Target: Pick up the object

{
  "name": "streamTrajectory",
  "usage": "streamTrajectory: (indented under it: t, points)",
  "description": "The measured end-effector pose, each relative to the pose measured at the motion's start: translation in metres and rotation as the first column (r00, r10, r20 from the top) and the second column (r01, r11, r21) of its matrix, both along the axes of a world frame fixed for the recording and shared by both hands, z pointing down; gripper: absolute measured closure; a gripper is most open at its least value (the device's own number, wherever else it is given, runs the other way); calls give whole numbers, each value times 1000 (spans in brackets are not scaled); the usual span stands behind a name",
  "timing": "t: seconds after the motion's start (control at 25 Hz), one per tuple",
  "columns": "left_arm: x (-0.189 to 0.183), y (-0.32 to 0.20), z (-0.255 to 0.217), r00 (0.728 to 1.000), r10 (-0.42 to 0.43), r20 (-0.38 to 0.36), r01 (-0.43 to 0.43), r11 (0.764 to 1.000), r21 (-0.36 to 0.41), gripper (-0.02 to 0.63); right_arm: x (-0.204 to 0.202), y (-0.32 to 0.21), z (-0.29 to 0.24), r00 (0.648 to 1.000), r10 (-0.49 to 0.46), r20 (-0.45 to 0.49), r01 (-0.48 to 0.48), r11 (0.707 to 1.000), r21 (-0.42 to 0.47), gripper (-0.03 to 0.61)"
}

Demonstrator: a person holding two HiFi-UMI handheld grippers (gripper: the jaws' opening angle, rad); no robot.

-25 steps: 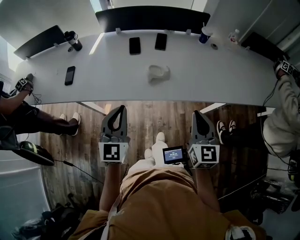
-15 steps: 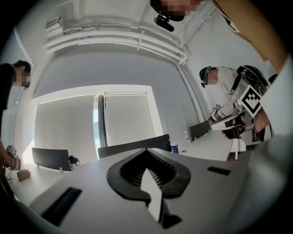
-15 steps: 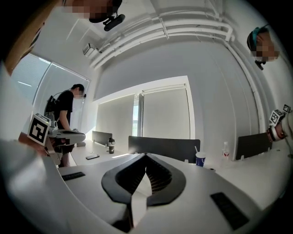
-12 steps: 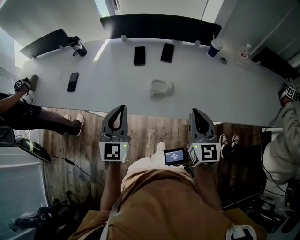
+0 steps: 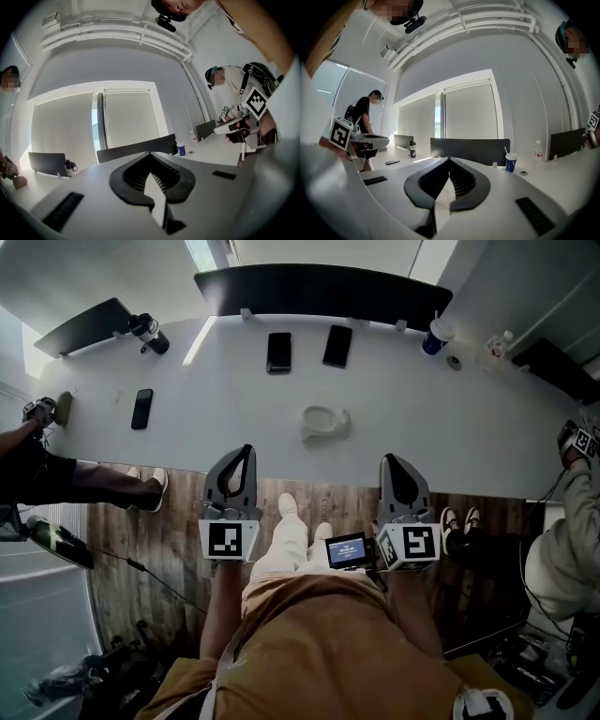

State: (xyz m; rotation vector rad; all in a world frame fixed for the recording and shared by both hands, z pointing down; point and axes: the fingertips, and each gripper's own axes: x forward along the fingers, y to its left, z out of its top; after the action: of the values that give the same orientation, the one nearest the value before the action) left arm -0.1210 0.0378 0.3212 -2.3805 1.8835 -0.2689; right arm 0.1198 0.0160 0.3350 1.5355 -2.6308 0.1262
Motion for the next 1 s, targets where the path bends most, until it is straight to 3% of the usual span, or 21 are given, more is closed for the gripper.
streamTrajectory:
  t: [0.36,0.52,0.72,1.0]
  points:
    - [-28,-81,0,995,94,46,-96,995,41,607,-31,-58,15,997,73,-3,-73,995,-64,569]
    - [-47,-114,11,994,108,-28,-108,994,1,607,-51,-78,27,998,56,15,-54,992,-117,569]
    - [-48,-140,34,990,144,0,-144,988,-61,607,-58,-87,38,996,62,57,-54,990,-132,569]
    - [-35,-165,68,992,121,-25,-123,983,-133,607,-56,-109,83,999,25,37,-15,970,-244,568]
